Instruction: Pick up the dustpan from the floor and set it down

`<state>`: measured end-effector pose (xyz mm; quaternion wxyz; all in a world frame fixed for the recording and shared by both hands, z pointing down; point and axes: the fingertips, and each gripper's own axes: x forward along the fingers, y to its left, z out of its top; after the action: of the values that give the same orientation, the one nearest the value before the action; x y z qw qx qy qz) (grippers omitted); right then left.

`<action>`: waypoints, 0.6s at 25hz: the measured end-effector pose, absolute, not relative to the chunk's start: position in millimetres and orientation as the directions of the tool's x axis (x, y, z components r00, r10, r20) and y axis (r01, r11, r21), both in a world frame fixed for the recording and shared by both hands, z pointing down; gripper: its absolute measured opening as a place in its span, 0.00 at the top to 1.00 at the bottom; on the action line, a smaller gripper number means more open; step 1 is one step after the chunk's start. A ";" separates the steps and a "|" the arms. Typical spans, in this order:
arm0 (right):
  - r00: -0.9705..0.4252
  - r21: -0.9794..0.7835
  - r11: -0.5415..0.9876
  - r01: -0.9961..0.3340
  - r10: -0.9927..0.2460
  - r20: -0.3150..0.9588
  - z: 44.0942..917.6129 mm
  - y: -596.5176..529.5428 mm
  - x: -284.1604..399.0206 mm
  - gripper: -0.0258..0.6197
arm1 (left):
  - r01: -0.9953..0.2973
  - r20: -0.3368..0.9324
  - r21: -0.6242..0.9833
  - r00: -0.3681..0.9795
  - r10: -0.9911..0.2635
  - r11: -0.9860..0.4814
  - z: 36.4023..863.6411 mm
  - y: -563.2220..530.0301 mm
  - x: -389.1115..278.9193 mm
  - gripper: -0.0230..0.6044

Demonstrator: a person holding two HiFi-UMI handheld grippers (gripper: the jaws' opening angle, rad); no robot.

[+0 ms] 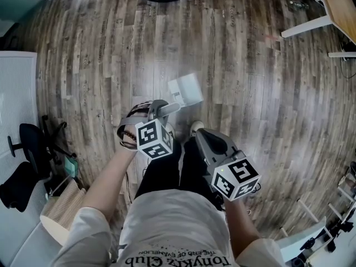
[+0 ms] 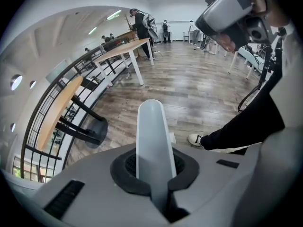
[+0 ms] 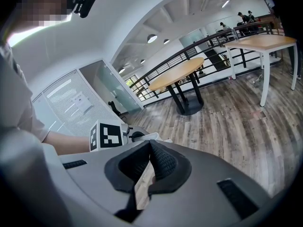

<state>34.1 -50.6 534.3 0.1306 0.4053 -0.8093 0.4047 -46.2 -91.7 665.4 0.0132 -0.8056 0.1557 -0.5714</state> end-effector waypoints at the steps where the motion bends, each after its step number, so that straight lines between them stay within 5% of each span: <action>1: -0.638 -0.550 0.343 -0.761 -0.550 0.539 534.0 -51.0 34.3 0.93 | -0.238 0.917 -0.199 0.298 -0.266 -0.951 665.1 -92.2 -46.5 0.91; 15: -0.646 -0.555 0.355 -0.752 -0.562 0.516 519.2 -56.8 41.4 0.93 | -0.318 0.911 -0.214 0.277 -0.306 -0.924 645.2 -88.5 -60.5 0.91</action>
<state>41.4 -56.8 519.2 0.1190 0.4034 -0.8144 0.3998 -60.5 -88.5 645.2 -0.0054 -0.7990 0.1954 -0.5687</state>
